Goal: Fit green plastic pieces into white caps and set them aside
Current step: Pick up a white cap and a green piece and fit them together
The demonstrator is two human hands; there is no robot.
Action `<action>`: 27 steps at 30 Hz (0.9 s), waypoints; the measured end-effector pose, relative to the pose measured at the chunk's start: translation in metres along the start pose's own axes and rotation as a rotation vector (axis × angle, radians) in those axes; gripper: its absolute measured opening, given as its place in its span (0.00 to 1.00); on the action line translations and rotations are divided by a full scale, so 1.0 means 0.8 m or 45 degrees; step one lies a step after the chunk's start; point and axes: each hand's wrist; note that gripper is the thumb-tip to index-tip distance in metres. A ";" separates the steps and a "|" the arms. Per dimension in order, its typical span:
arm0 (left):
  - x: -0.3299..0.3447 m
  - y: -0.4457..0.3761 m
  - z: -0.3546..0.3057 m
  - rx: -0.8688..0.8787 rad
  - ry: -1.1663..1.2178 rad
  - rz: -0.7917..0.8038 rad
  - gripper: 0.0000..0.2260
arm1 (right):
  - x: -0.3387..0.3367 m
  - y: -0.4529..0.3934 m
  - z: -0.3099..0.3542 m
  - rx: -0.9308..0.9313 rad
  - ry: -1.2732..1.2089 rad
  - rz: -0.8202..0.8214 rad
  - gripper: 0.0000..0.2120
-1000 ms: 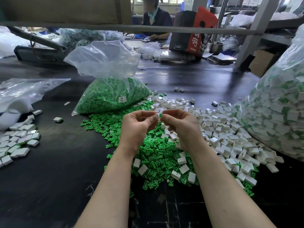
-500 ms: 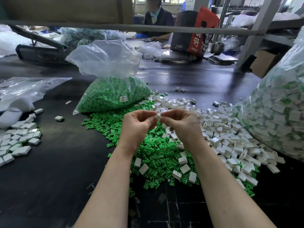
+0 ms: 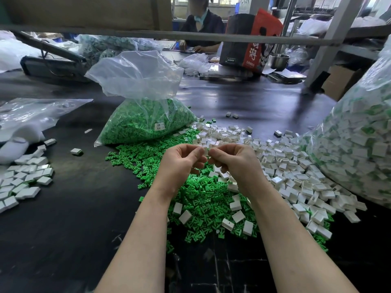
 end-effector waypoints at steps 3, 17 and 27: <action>0.005 0.001 0.000 -0.036 -0.139 0.134 0.13 | 0.002 -0.001 0.000 -0.047 0.104 0.010 0.06; 0.011 0.003 -0.004 0.009 -0.088 0.256 0.12 | 0.004 0.003 0.002 0.047 0.151 0.242 0.15; 0.023 0.004 -0.002 0.069 -0.098 0.193 0.14 | 0.013 -0.003 -0.007 0.014 0.020 0.057 0.12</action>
Point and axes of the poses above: each hand's wrist, its own y-axis away from the middle knuckle, its own x-axis out of the palm, z = x × y, and after that the axes turned 11 degrees about x, right-handed
